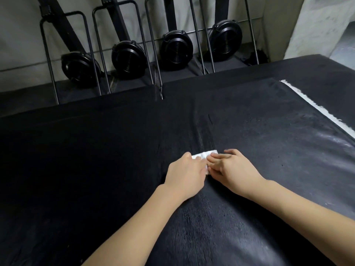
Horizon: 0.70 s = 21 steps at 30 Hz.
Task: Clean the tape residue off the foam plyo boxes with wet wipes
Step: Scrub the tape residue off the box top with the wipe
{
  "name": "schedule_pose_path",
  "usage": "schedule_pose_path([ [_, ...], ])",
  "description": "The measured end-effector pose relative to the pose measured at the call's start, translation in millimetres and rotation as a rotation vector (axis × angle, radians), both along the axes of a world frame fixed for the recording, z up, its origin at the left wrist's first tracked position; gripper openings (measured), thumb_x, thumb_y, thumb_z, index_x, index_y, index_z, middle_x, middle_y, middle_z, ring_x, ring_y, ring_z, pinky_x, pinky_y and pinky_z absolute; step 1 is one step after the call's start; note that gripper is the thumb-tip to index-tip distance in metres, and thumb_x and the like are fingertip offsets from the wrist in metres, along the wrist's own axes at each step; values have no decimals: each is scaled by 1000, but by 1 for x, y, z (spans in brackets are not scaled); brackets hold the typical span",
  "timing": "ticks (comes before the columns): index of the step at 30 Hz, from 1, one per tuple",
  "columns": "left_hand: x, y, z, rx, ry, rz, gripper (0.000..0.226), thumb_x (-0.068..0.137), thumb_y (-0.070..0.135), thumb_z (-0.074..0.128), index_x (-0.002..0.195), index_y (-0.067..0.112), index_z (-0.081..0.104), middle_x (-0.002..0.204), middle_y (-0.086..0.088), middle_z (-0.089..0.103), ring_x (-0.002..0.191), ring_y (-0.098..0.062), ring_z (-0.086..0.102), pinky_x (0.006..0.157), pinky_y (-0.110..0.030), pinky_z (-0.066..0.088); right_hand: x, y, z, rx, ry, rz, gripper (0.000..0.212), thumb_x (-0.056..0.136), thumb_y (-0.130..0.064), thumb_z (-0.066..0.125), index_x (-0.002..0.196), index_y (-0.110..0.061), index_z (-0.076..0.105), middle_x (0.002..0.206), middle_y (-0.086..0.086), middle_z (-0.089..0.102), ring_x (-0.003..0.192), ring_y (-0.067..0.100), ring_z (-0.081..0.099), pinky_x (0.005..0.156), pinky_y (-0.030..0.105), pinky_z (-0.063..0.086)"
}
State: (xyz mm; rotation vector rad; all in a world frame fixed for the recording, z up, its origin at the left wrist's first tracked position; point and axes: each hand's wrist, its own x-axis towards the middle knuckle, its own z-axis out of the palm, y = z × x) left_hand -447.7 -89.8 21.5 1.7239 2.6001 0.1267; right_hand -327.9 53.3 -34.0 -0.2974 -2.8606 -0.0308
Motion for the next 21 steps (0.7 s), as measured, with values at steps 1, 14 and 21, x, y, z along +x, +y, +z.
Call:
schedule_pose_path([
  [1, 4, -6, -1, 9, -7, 4, 31, 104, 41, 34, 120, 28, 57, 89, 3, 38, 72, -16, 43, 58, -30, 33, 3, -4, -2, 4, 14, 4, 37, 99, -38, 31, 94, -31, 66, 94, -15, 63, 97, 4, 63, 93, 31, 37],
  [14, -27, 33, 9, -71, -123, 120, 33, 100, 37, 38, 125, 37, 60, 94, 3, 37, 79, -20, 45, 70, -31, 36, -48, 1, 51, 55, -147, -228, 30, 98, -36, 44, 95, -18, 68, 90, 4, 69, 75, 28, 60, 62, 31, 29],
  [21, 10, -8, 4, -65, -91, 28, 34, 101, 42, 39, 127, 40, 61, 92, 3, 37, 82, -20, 47, 70, -31, 35, 6, -29, 31, 125, -64, -154, 37, 92, -43, 44, 74, -22, 67, 60, 0, 61, 49, 28, 52, 47, 27, 28],
])
